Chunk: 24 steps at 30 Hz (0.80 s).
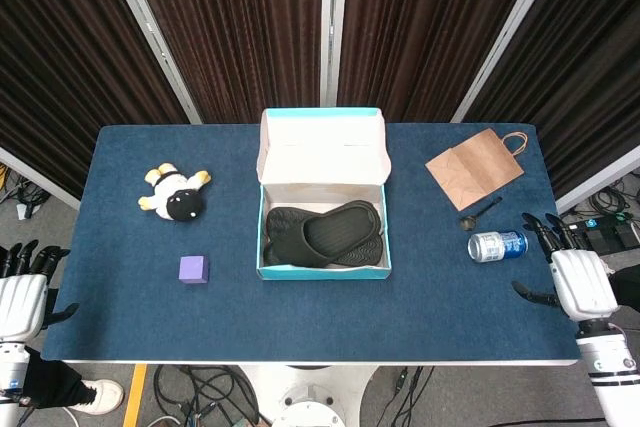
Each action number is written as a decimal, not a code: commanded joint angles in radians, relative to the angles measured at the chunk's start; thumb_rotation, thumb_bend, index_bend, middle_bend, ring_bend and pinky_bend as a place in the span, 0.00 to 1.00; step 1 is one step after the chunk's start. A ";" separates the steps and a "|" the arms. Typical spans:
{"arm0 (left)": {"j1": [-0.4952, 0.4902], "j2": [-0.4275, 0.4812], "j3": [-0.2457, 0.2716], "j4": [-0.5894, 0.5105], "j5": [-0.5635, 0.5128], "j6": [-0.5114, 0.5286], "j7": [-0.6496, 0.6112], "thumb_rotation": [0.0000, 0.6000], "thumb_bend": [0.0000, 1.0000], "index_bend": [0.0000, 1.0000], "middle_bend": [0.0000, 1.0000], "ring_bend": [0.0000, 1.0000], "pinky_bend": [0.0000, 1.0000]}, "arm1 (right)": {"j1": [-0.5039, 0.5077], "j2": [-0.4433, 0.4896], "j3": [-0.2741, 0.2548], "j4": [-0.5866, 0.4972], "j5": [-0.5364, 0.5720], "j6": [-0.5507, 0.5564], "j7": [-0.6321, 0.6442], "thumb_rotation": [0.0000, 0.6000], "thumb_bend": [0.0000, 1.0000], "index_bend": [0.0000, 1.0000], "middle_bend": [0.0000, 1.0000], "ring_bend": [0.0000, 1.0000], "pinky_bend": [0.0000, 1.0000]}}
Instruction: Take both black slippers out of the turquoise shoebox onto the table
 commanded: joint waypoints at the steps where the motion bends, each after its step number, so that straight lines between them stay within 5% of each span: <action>1: -0.001 0.001 0.001 -0.001 -0.001 -0.002 0.002 1.00 0.00 0.21 0.17 0.05 0.05 | 0.004 -0.002 0.001 0.002 -0.004 -0.005 -0.001 1.00 0.05 0.09 0.21 0.07 0.19; 9: 0.004 0.006 0.004 -0.008 0.006 0.011 0.001 1.00 0.00 0.21 0.17 0.05 0.05 | 0.099 0.012 0.024 -0.017 -0.054 -0.104 -0.054 1.00 0.05 0.09 0.20 0.07 0.19; 15: 0.016 0.009 0.008 -0.012 0.021 0.037 -0.006 1.00 0.00 0.21 0.17 0.05 0.05 | 0.341 -0.010 0.112 -0.044 -0.010 -0.391 -0.209 1.00 0.05 0.08 0.15 0.07 0.19; 19: 0.029 0.006 0.015 -0.001 0.024 0.051 -0.019 1.00 0.00 0.21 0.17 0.05 0.05 | 0.527 -0.130 0.170 0.043 0.120 -0.593 -0.337 1.00 0.04 0.07 0.12 0.04 0.19; 24: 0.040 0.004 0.015 0.016 0.017 0.058 -0.035 1.00 0.00 0.21 0.17 0.05 0.05 | 0.681 -0.294 0.173 0.173 0.253 -0.698 -0.507 1.00 0.01 0.00 0.07 0.00 0.14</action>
